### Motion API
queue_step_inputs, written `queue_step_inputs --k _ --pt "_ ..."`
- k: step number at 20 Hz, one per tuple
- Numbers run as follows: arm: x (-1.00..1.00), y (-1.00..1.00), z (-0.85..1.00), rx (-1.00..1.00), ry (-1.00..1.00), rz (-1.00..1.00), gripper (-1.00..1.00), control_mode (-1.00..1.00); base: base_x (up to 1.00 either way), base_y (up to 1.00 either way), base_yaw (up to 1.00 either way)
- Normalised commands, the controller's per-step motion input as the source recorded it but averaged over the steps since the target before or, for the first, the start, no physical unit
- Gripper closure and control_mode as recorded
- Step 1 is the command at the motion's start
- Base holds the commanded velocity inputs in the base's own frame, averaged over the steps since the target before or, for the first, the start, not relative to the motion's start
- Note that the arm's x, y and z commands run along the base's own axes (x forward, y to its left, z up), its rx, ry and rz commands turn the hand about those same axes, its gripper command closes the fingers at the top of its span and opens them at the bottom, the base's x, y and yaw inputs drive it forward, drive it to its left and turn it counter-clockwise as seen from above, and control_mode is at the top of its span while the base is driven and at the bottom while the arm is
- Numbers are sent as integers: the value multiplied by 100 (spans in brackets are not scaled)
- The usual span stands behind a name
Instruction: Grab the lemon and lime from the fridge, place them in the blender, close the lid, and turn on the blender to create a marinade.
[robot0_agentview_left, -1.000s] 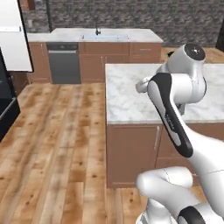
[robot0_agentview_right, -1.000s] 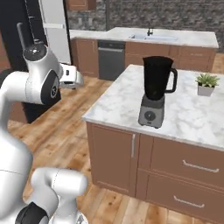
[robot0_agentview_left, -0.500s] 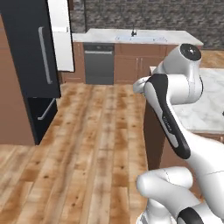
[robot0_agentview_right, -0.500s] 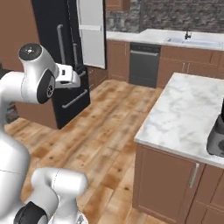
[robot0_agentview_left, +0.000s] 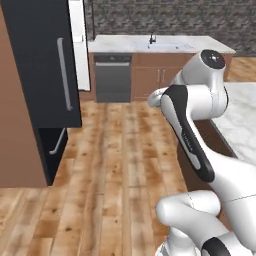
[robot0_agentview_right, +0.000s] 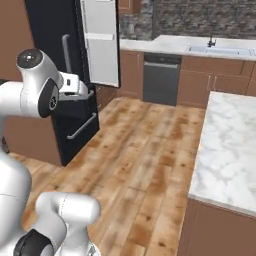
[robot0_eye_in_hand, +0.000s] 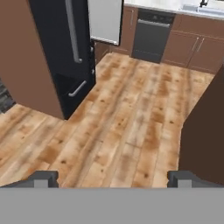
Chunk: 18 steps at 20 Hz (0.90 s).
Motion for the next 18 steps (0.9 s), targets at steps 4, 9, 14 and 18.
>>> queue_step_inputs --k 4,9,14,18 --pt "0 0 0 0 0 0 -100 100 91 47 -32" --pt "0 0 0 0 0 0 -100 100 100 26 -26" --pt "0 0 0 0 0 0 -100 100 100 15 -9" --pt "0 0 0 0 0 0 -100 100 99 0 10"
